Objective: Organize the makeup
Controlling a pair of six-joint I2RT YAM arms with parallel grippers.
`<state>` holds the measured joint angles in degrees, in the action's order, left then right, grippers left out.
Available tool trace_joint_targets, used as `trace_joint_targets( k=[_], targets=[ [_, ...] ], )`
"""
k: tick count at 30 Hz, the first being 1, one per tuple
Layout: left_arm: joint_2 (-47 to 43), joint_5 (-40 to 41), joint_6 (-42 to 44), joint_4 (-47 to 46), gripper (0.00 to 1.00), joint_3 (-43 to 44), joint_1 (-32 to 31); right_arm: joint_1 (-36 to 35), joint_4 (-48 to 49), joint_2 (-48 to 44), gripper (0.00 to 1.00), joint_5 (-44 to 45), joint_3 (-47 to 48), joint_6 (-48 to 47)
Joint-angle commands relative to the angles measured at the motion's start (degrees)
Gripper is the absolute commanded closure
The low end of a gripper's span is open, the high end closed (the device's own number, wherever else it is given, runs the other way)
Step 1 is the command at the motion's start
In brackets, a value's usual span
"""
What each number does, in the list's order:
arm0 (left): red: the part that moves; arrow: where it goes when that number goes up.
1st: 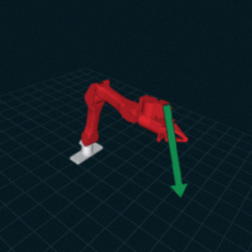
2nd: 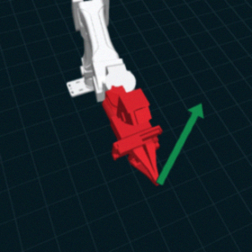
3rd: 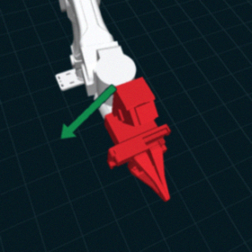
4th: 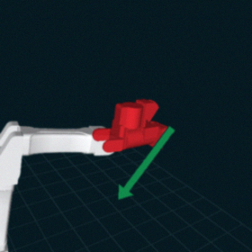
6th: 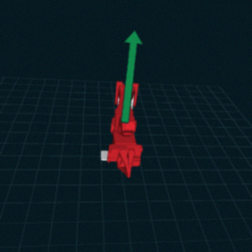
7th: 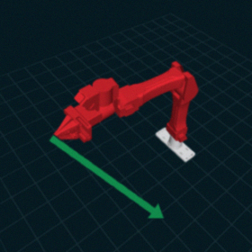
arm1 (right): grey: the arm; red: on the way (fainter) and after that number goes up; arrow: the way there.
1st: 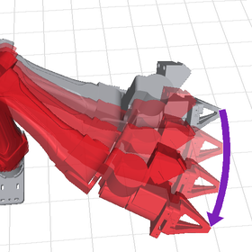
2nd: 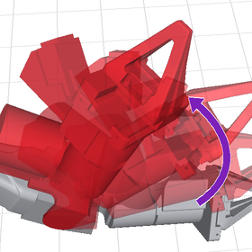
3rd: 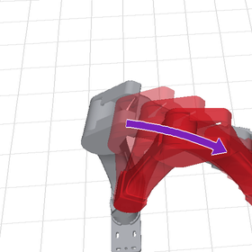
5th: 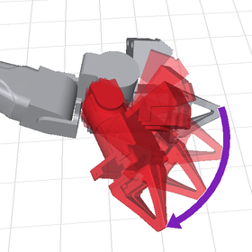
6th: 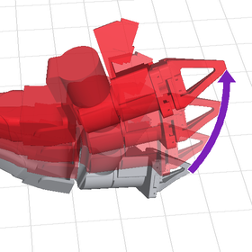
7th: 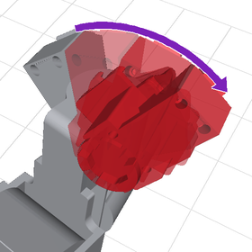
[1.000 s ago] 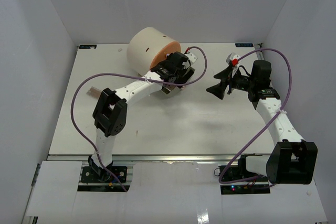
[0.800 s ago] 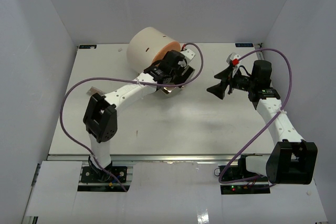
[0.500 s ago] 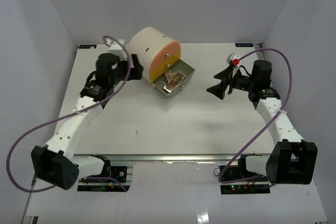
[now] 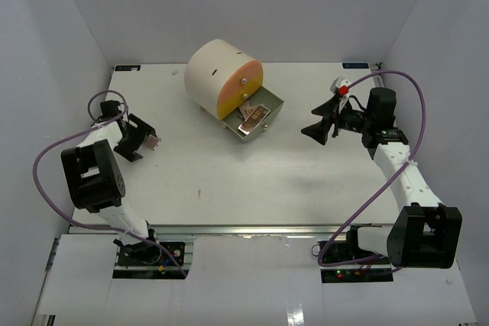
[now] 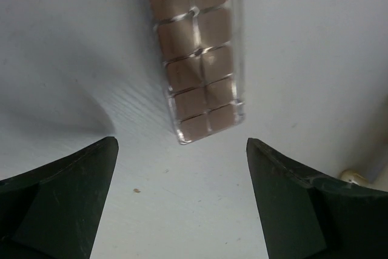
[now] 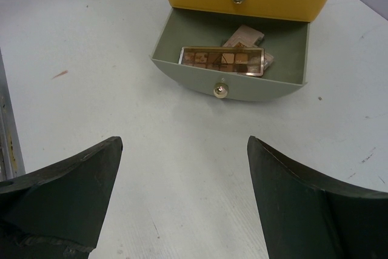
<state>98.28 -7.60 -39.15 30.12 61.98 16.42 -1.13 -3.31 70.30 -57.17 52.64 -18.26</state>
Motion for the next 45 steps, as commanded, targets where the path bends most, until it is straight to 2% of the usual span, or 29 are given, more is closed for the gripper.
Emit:
trace_joint_targets(
  k=[1,14,21,23,28,32,35,38,42,43,45],
  targets=[
    [-0.67,1.25,-3.65,2.91,0.02,6.9,-0.78,0.34,0.41,-0.79,0.1,-0.75,0.18,-0.45],
    [15.51,11.0,-0.14,13.78,0.03,21.93,-1.12,0.34,0.24,-0.69,0.1,-0.58,0.36,-0.64],
    [16.13,11.89,-0.11,14.23,0.04,22.23,-1.22,0.34,0.15,-0.7,0.1,-0.75,0.44,-0.72],
    [18.15,10.62,0.19,14.82,0.06,23.42,-1.3,0.34,0.15,-0.85,0.1,-0.67,0.44,-0.72],
    [26.23,9.54,1.17,20.44,0.22,31.18,-1.48,0.34,0.06,-1.56,0.1,-0.49,0.44,-0.81],
    [29.69,11.18,1.45,22.44,0.23,33.74,-2.18,0.42,-0.03,-2.36,0.1,-0.14,0.36,-1.16],
    [30.6,11.32,1.47,22.59,0.32,33.99,-2.32,0.42,-0.03,-2.99,0.1,-0.16,0.27,-1.34],
    [29.44,7.69,2.38,21.75,0.56,32.64,-2.45,0.42,-0.03,-3.36,0.1,-0.35,0.27,-1.34],
    [25.38,-5.49,6.66,17.04,0.94,29.14,-2.45,0.42,-0.09,-3.72,0.1,-0.71,0.18,-1.43],
    [24.0,-9.04,7.91,15.49,0.99,27.96,-2.49,0.42,-0.12,-3.77,0.1,-0.75,0.18,-1.43],
    [19.21,-17.57,10.39,10.54,1.0,23.19,-2.53,0.42,-0.12,-3.89,0.1,-0.82,0.12,-1.43]
  ],
)
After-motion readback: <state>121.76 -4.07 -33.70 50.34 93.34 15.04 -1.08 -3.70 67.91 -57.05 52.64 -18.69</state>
